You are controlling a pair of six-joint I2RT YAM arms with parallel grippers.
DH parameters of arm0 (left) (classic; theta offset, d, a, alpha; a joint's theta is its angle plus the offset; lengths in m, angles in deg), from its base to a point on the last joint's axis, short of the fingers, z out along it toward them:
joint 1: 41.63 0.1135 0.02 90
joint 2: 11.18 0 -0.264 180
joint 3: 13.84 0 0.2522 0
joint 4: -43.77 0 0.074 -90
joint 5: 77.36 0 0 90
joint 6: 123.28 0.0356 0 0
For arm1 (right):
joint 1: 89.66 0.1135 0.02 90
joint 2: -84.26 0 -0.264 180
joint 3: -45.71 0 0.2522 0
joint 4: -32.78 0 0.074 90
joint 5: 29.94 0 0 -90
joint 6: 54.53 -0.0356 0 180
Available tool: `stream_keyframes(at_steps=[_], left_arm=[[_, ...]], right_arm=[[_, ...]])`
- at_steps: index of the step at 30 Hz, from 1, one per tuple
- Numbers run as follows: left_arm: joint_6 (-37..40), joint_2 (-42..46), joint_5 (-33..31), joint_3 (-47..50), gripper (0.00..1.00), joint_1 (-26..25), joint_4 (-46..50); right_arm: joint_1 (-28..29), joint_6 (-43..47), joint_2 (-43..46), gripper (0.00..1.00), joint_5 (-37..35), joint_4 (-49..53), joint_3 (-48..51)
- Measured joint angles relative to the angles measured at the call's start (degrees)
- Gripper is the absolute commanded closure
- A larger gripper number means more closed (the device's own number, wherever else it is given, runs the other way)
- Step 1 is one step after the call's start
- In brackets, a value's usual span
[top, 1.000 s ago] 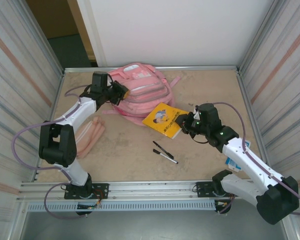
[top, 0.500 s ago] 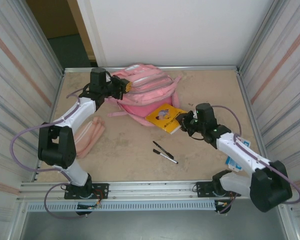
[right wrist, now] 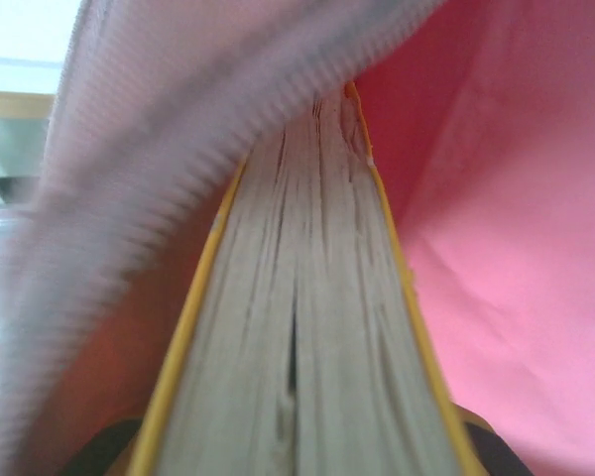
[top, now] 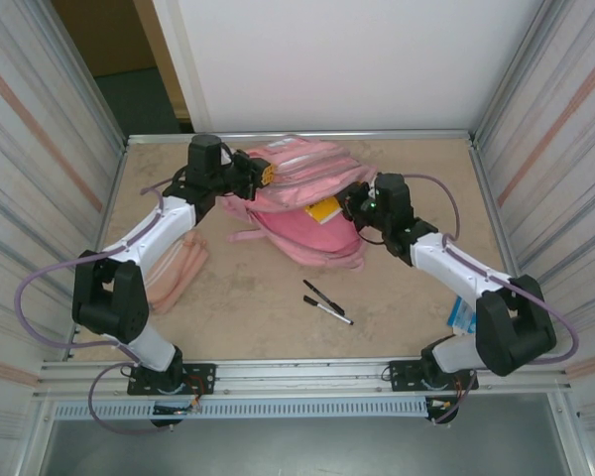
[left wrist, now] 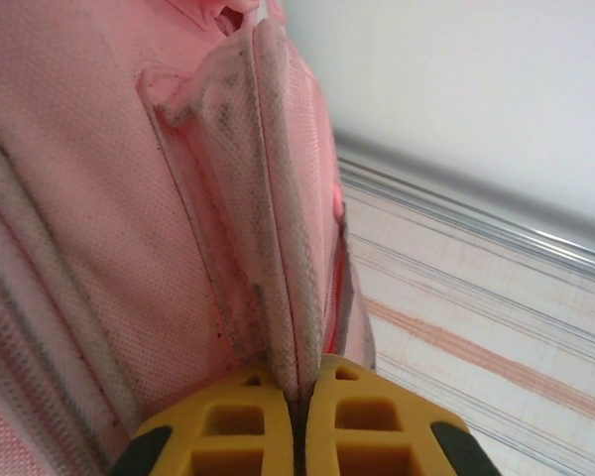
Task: Pack the student bag
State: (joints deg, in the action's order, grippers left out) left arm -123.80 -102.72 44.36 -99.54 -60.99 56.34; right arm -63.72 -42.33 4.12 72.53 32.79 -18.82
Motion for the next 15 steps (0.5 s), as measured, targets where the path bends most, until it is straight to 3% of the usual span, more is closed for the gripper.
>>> stream_keyframes(at_steps=[6,15], left_arm=[[-1.3,-1.5,-0.2,-5.5,1.0,-3.7,0.4],[-2.0,-2.0,-0.7,-5.8,1.0,-5.9,0.4]], right_arm=[[0.9,0.8,-7.8,1.0,-3.2,-5.4,-1.6],[1.7,0.0,-20.2,1.0,-3.7,-15.2,-3.6]])
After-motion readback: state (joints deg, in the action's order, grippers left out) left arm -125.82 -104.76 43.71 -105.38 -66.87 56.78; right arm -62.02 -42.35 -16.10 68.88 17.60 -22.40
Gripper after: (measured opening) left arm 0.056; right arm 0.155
